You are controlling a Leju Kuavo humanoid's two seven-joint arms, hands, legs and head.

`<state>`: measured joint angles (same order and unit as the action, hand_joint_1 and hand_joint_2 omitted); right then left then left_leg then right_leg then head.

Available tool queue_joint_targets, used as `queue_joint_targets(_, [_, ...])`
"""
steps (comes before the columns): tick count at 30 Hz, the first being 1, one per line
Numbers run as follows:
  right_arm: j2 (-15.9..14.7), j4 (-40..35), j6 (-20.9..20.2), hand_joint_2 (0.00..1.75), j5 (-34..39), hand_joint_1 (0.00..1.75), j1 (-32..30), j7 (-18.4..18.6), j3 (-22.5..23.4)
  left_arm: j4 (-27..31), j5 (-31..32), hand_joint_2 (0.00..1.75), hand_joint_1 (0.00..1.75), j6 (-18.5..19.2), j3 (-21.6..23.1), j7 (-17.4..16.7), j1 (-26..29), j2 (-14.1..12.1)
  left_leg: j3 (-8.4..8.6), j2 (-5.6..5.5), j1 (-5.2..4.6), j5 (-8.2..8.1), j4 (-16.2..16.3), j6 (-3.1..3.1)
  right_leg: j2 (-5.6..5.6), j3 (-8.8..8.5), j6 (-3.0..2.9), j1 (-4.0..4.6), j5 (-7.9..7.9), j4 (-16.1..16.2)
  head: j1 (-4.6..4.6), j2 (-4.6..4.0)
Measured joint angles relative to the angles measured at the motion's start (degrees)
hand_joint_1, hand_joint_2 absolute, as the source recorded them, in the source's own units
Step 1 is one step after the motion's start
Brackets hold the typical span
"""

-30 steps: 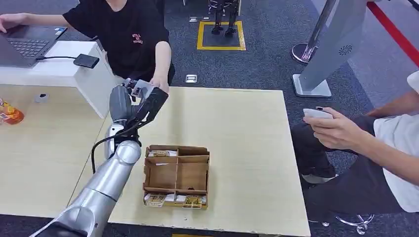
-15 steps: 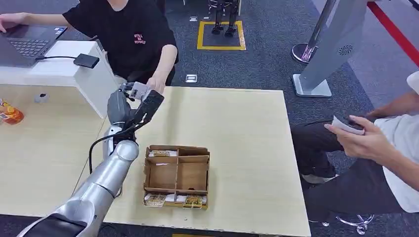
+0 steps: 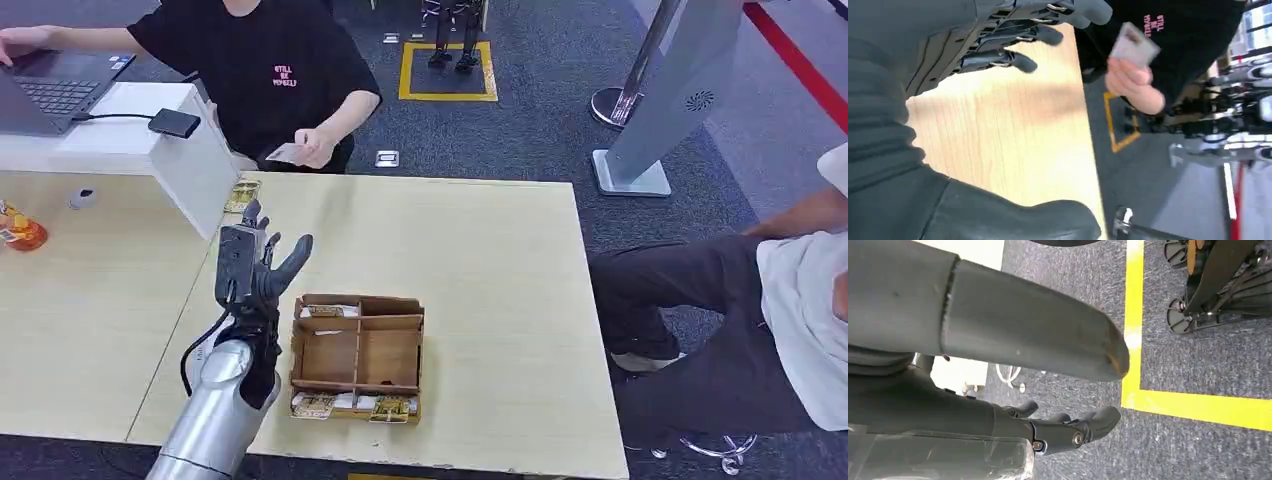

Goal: Pass the card to the sensor for recognition and then transmit it.

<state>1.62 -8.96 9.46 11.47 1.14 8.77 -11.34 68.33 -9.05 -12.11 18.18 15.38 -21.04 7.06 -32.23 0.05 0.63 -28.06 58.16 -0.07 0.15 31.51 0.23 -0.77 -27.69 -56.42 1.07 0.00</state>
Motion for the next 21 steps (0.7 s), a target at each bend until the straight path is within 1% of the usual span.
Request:
queue_joint_targets(6, [0.4, 0.0, 0.6, 0.0, 0.8, 0.0, -0.4, -0.4, 0.9, 12.7, -3.6, 1.75, 0.0, 0.6, 0.7, 3.0, 7.0, -1.7, 0.0, 0.0, 0.01, 0.01, 0.0, 0.0, -0.01, 0.0, 0.0, 0.01, 0.0, 0.0, -0.02, 0.0])
queue_joint_targets(12, [0.9, 0.0, 1.0, 0.0, 1.4, 0.0, -0.6, -0.9, 1.6, 21.9, -4.5, 1.75, 0.0, -0.8, 2.0, 6.3, 11.4, -2.8, 0.0, 0.0, 0.0, 0.0, 0.0, 0.0, -0.01, 0.0, 0.0, 0.0, 0.0, 0.0, -0.04, 0.0])
queue_joint_targets(15, [1.2, 0.0, 1.3, 0.0, 1.9, 0.0, -0.6, -1.2, 1.9, 25.0, -3.9, 1.75, 0.0, -0.4, 3.0, 6.7, 13.4, -3.9, 0.0, 0.0, 0.0, 0.0, 0.0, 0.0, -0.01, 0.0, 0.0, 0.0, 0.0, 0.0, -0.02, 0.0])
queue_joint_targets(16, [1.2, 0.0, 1.4, 0.0, 2.0, 0.0, -0.6, -1.2, 2.1, 25.9, -2.9, 1.75, 0.0, -0.4, 3.6, 6.8, 14.0, -4.6, 0.0, 0.0, 0.0, 0.0, 0.0, 0.0, -0.01, 0.0, 0.0, 0.0, 0.0, 0.0, -0.02, 0.0])
queue_joint_targets(17, [1.4, 0.0, 1.4, 0.0, 2.3, 0.0, -0.7, -1.3, 2.3, 26.7, -0.7, 1.75, 0.0, -0.9, 4.3, 7.2, 14.7, -5.4, 0.01, 0.0, 0.0, -0.01, 0.0, -0.01, 0.0, 0.0, 0.0, 0.0, 0.0, 0.0, 0.0, 0.0])
queue_joint_targets(19, [1.5, 0.0, 1.4, 0.0, 2.7, 0.0, -0.8, -1.4, 2.8, 27.9, 5.4, 1.75, 0.0, -2.8, 5.6, 8.1, 16.3, -6.7, 0.01, 0.0, 0.0, -0.01, 0.0, -0.02, 0.0, 0.01, -0.01, 0.0, -0.01, 0.0, 0.0, 0.0])
queue_joint_targets(21, [1.7, 0.0, 1.4, 0.0, 3.2, 0.0, -0.9, -1.4, 3.1, 28.6, 12.9, 1.75, 0.0, -5.4, 7.0, 8.7, 17.7, -8.1, 0.0, 0.0, 0.01, -0.01, 0.0, -0.02, -0.02, 0.01, -0.02, 0.01, -0.03, 0.0, -0.02, 0.0])
